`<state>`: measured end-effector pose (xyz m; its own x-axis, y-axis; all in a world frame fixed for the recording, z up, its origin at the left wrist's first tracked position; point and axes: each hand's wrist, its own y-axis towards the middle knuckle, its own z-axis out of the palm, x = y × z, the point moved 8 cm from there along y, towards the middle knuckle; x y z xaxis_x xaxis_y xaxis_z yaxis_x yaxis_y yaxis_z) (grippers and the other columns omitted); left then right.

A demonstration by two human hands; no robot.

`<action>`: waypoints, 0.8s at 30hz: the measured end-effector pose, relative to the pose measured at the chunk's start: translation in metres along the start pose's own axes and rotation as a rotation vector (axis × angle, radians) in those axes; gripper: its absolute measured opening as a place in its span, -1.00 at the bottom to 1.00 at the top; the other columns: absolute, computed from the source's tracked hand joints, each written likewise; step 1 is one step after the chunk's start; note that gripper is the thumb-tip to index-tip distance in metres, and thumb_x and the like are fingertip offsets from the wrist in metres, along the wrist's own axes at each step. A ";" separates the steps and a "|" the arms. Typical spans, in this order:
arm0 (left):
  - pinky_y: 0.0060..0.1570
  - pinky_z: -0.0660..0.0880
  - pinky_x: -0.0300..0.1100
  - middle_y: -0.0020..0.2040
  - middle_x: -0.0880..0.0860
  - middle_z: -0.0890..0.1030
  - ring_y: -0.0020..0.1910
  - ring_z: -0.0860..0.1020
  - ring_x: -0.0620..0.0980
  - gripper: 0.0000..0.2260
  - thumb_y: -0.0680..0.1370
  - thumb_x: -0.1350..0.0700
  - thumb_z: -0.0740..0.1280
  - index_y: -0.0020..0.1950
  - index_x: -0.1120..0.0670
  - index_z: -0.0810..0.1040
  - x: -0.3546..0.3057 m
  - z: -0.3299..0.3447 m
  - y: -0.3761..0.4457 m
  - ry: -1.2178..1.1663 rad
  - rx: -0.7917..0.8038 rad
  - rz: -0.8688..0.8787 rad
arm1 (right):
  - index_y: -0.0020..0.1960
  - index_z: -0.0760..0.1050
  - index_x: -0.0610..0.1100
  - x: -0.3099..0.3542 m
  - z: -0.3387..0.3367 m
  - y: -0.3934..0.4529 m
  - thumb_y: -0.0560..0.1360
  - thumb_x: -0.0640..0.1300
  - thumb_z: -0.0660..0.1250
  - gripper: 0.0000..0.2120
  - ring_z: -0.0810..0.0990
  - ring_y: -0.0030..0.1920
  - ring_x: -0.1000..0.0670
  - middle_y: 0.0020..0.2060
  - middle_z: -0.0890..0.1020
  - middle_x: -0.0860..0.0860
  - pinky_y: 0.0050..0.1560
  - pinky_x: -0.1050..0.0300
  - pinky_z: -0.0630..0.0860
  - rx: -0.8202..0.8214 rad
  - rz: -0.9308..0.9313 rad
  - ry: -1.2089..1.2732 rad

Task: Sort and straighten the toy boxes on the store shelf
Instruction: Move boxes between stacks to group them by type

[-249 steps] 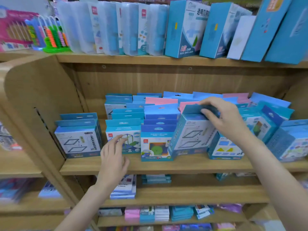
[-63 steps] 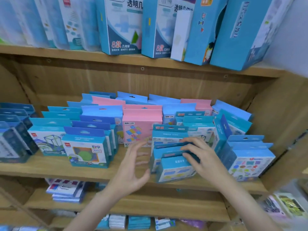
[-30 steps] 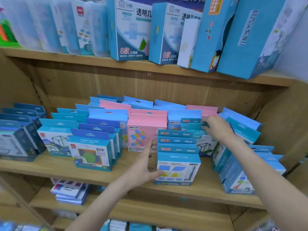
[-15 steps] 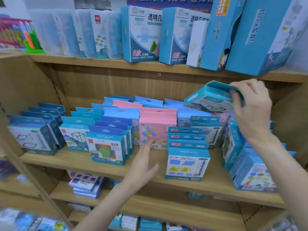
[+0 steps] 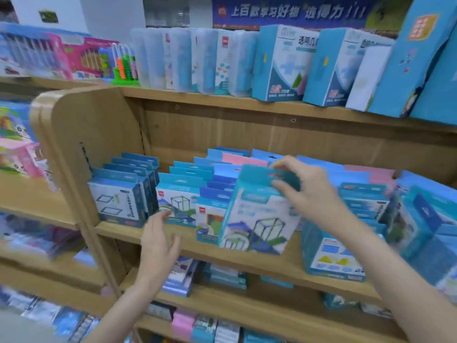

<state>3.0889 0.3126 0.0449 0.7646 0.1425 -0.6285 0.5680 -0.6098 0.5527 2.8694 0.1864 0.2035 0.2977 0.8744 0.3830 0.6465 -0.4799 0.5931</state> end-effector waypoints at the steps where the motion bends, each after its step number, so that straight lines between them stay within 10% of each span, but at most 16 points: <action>1: 0.16 0.26 -0.15 0.11 0.12 0.45 0.15 0.42 0.11 -0.60 0.44 0.37 0.34 0.26 0.25 0.37 0.019 -0.011 0.003 0.009 0.003 -0.053 | 0.05 0.51 -0.20 0.011 0.030 0.006 0.43 -0.16 0.30 -0.78 0.59 -0.01 -0.12 -0.07 0.65 -0.12 0.03 0.06 0.41 0.056 -0.004 -0.005; 8: 0.11 0.23 -0.34 0.19 0.04 0.40 0.15 0.35 -0.13 -0.52 0.46 0.34 0.32 0.34 0.13 0.30 0.085 -0.041 0.028 -0.020 0.157 -0.064 | 0.17 0.45 -0.14 0.060 0.182 0.064 0.53 -0.23 0.22 -0.78 0.49 0.07 -0.11 0.03 0.62 -0.06 0.12 0.01 0.24 0.139 0.043 -0.132; 13: -0.24 0.36 -0.51 0.22 -0.14 0.37 -0.04 0.41 -0.46 -0.47 0.52 0.23 0.28 0.29 -0.19 0.10 0.093 -0.021 0.031 -0.135 0.400 0.037 | 0.02 0.54 -0.04 0.054 0.227 0.063 0.23 -0.26 0.53 -0.60 0.57 -0.16 -0.06 -0.20 0.63 0.05 -0.02 0.09 0.27 0.097 0.033 -0.439; 17: 0.05 0.48 -0.30 0.34 -0.10 0.25 0.18 0.33 -0.37 -0.34 0.43 0.13 0.42 0.35 -0.19 0.11 0.086 -0.022 0.047 -0.081 0.380 0.180 | 0.12 0.52 -0.13 0.042 0.194 0.074 0.48 -0.15 0.28 -0.78 0.49 0.07 -0.15 -0.01 0.60 -0.05 0.13 0.06 0.19 0.067 0.059 -0.294; 24: 0.36 0.05 0.16 0.40 0.17 0.27 0.38 0.22 0.17 -0.03 0.13 -0.15 0.56 0.44 0.02 0.21 0.038 0.003 0.077 0.480 0.298 0.656 | 0.04 0.54 -0.24 -0.047 0.129 0.123 0.48 -0.29 0.29 -0.85 0.54 -0.03 -0.08 -0.03 0.64 -0.14 -0.02 0.24 0.33 0.023 0.328 -0.100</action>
<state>3.1608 0.2684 0.0623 0.9939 -0.0373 0.1036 -0.0856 -0.8536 0.5139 3.0257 0.0953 0.1666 0.5592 0.6766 0.4790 0.5201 -0.7363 0.4329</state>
